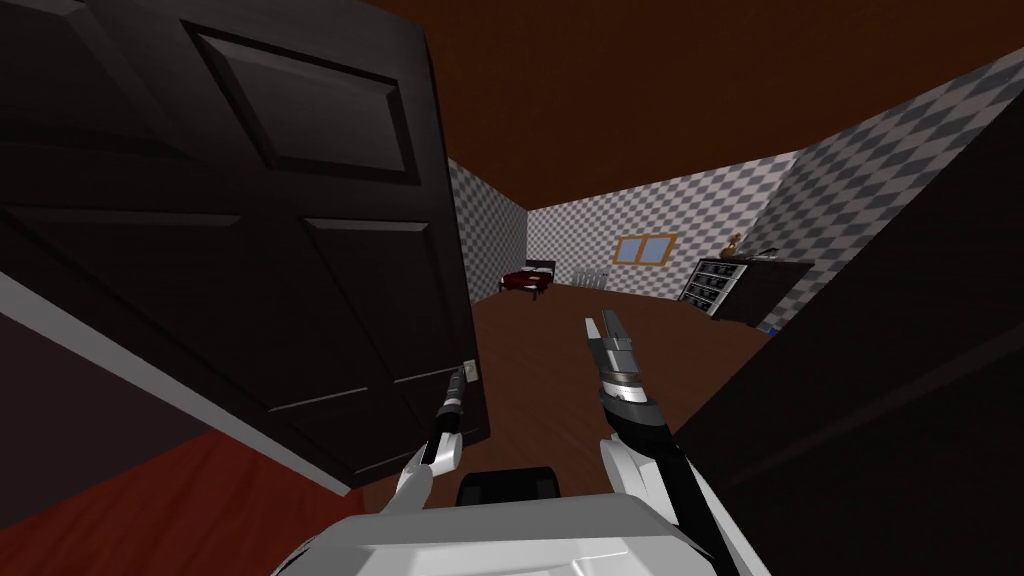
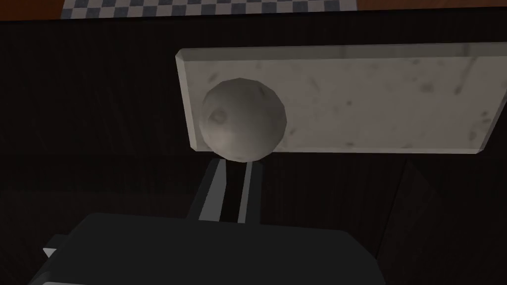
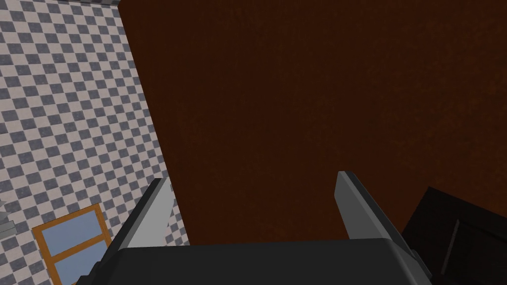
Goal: Push the door open
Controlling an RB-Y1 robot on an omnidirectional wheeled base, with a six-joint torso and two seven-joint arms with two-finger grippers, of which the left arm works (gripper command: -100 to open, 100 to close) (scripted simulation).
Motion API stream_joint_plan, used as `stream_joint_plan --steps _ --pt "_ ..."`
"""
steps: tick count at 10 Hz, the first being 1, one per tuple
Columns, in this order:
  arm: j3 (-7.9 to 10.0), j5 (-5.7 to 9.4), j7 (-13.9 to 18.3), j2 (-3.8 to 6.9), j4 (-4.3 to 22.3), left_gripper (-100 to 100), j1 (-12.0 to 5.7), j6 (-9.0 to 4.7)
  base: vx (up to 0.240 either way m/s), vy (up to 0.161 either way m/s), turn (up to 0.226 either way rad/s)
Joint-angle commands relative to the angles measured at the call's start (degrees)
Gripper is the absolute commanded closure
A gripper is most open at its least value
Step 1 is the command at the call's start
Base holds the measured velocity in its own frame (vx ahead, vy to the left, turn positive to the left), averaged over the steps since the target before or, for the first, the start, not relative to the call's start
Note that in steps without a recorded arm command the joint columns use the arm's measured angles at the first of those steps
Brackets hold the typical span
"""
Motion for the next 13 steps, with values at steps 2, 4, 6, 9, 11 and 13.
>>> stream_joint_plan --steps 2,4,6,9,11,13 --pt "-0.52 2.56 -1.2 1.34 1.4 -100 -1.16 -1.07 0.162 0.007 0.071" --pt "-2.19 4.95 -2.2 2.04 1.7 -100 -1.39 -1.68 -0.089 0.069 0.009" --pt "-3.77 7.21 -3.2 2.44 2.0 -100 -1.6 -2.25 -0.088 0.07 0.012" --pt "-6.77 11.5 -5.0 2.64 2.6 -100 -2.01 -3.33 -0.053 0.033 0.016" --pt "-8.04 13.32 -5.8 2.49 2.9 -100 -2.18 -3.79 -0.043 0.026 0.012" --pt "-9.96 16.05 -7.0 2.08 3.3 -100 -2.44 -4.48 -0.062 0.026 0.015"
